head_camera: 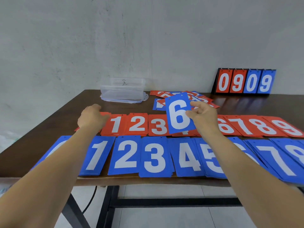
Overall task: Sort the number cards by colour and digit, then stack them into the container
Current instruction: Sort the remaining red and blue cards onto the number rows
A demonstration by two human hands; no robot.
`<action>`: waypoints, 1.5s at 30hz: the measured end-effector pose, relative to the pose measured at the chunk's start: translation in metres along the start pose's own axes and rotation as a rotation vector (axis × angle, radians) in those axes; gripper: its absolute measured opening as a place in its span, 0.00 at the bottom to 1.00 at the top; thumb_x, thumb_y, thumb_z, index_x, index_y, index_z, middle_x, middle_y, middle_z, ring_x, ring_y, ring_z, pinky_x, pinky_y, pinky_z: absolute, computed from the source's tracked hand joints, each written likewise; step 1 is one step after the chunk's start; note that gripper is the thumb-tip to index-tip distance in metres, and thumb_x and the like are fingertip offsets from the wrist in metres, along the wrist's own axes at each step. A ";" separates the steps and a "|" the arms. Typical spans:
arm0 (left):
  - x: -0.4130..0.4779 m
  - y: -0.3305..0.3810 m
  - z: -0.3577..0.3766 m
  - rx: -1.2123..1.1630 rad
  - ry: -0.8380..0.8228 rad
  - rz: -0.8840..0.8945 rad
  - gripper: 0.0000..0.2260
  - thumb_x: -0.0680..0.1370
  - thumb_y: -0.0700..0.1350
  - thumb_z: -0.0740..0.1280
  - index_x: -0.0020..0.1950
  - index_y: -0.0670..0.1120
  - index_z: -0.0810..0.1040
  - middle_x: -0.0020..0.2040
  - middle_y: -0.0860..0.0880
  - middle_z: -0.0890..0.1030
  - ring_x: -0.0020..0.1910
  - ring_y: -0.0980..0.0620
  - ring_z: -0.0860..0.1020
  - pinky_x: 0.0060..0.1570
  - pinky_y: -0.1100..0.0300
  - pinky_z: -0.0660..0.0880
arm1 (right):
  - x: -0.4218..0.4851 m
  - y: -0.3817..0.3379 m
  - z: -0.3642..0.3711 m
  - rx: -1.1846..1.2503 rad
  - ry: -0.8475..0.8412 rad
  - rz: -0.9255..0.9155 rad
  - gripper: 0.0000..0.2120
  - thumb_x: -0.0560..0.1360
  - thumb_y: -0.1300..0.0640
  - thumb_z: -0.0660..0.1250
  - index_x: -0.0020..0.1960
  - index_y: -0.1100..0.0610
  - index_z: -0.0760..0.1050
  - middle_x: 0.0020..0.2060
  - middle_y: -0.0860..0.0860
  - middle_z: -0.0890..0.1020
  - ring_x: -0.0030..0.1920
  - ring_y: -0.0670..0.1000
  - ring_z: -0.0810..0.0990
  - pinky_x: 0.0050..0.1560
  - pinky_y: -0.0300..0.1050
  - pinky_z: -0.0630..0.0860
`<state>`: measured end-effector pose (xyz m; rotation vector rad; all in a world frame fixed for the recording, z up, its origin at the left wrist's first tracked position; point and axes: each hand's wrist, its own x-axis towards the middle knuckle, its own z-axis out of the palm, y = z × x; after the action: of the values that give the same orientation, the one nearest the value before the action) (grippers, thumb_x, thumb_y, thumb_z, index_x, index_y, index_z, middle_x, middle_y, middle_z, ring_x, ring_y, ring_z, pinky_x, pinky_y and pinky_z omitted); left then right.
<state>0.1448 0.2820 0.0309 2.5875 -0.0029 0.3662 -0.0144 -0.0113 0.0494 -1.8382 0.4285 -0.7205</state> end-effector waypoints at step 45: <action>-0.182 0.246 0.102 -0.086 -0.136 0.312 0.28 0.75 0.55 0.70 0.72 0.49 0.69 0.68 0.50 0.75 0.64 0.50 0.75 0.60 0.53 0.76 | 0.006 0.080 -0.184 -0.727 -0.112 -0.164 0.15 0.78 0.53 0.65 0.65 0.51 0.73 0.59 0.49 0.78 0.54 0.50 0.78 0.43 0.42 0.73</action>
<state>-0.0217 0.0059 0.0223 2.5213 -0.4640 0.2933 -0.1274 -0.1753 0.0232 -2.6081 0.5107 -0.6059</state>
